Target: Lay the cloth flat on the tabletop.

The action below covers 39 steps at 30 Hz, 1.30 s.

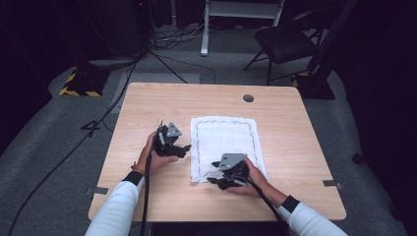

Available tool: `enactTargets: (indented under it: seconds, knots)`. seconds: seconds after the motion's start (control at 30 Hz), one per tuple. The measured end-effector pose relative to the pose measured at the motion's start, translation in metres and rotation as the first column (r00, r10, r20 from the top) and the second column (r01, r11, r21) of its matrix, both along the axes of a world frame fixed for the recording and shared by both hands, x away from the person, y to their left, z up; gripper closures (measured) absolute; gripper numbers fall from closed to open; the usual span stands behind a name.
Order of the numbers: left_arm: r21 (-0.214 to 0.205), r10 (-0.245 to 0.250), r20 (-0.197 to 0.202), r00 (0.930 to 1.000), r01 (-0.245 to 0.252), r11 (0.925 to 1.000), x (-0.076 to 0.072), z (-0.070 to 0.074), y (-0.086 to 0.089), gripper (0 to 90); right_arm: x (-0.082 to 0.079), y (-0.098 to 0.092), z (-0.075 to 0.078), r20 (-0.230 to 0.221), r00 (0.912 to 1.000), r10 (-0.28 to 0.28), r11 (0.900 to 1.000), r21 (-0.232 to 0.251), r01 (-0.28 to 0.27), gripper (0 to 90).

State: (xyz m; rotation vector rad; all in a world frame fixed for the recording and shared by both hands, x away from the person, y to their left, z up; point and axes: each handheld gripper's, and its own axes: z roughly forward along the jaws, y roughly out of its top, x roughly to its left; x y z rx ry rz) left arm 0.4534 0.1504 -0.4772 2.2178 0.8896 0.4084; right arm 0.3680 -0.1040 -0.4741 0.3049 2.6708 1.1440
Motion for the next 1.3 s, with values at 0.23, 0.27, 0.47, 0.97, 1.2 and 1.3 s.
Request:
enactTargets:
  seconds: [0.23, 0.27, 0.47, 0.97, 1.2, 1.3]
  knots:
    - [-0.057, 0.028, -0.014, 0.9995, -0.028, 0.9980, 0.030, 0.003, -0.009, 20.9, -0.001, 0.034, -0.008, -0.019, 0.9990, 0.040, 0.9991, 0.016, -0.040, 48.1]
    - [-0.067, 0.043, -0.026, 0.9987, -0.045, 0.9968, 0.035, 0.002, -0.011, 20.9, -0.002, 0.038, -0.009, -0.018, 0.9989, 0.043, 0.9990, 0.011, -0.043, 49.7]
    - [-0.094, 0.110, -0.047, 0.9928, -0.114, 0.9890, 0.062, -0.002, -0.013, 18.5, -0.005, 0.051, -0.017, 0.012, 0.9999, 0.010, 0.9998, -0.018, -0.010, 53.3]
    - [-0.037, 0.203, -0.073, 0.9764, -0.206, 0.9778, 0.102, -0.024, -0.036, 16.4, -0.001, 0.049, -0.020, -0.033, 0.9994, -0.013, 0.9994, -0.032, 0.012, 73.3]
    - [-0.068, 0.098, -0.047, 0.9941, -0.101, 0.9926, 0.096, -0.023, -0.027, 50.0, 0.004, 0.045, -0.021, -0.058, 0.9978, -0.034, 0.9993, -0.016, 0.033, 85.1]
    - [-0.087, 0.080, -0.061, 0.9949, -0.085, 0.9926, 0.095, -0.022, -0.025, 62.2, 0.002, 0.046, -0.020, -0.040, 0.9988, -0.029, 0.9992, -0.028, 0.028, 85.9]
